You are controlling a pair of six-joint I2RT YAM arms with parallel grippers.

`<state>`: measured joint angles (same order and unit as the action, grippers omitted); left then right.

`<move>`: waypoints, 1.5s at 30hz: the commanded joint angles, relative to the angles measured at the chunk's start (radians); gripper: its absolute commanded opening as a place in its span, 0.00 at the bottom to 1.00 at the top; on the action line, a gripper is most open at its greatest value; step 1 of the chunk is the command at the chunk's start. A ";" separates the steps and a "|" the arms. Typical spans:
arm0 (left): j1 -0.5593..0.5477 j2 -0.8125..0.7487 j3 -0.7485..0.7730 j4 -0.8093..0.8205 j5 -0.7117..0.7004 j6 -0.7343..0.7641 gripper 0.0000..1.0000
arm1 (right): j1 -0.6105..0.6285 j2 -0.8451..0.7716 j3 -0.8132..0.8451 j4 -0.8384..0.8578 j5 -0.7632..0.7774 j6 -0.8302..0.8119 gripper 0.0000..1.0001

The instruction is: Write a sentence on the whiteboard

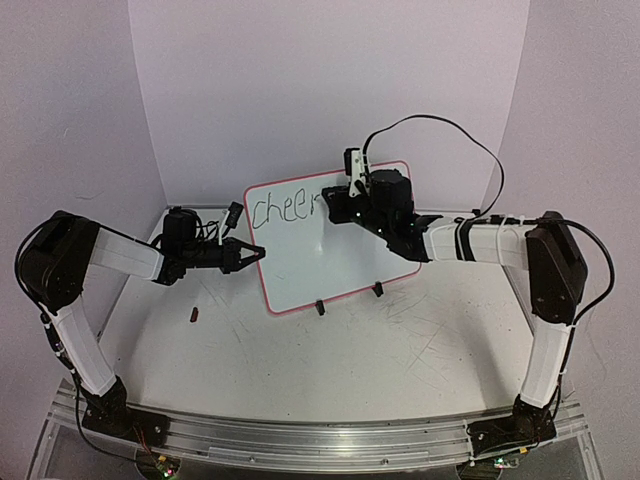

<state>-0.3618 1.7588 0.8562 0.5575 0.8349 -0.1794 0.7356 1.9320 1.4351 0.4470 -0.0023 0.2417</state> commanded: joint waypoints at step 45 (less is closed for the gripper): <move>0.000 -0.034 0.033 -0.012 -0.077 0.098 0.00 | -0.047 -0.023 0.009 0.073 0.043 -0.015 0.00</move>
<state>-0.3656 1.7530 0.8566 0.5502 0.8352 -0.1719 0.6899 1.8866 1.3953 0.4858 0.0357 0.2329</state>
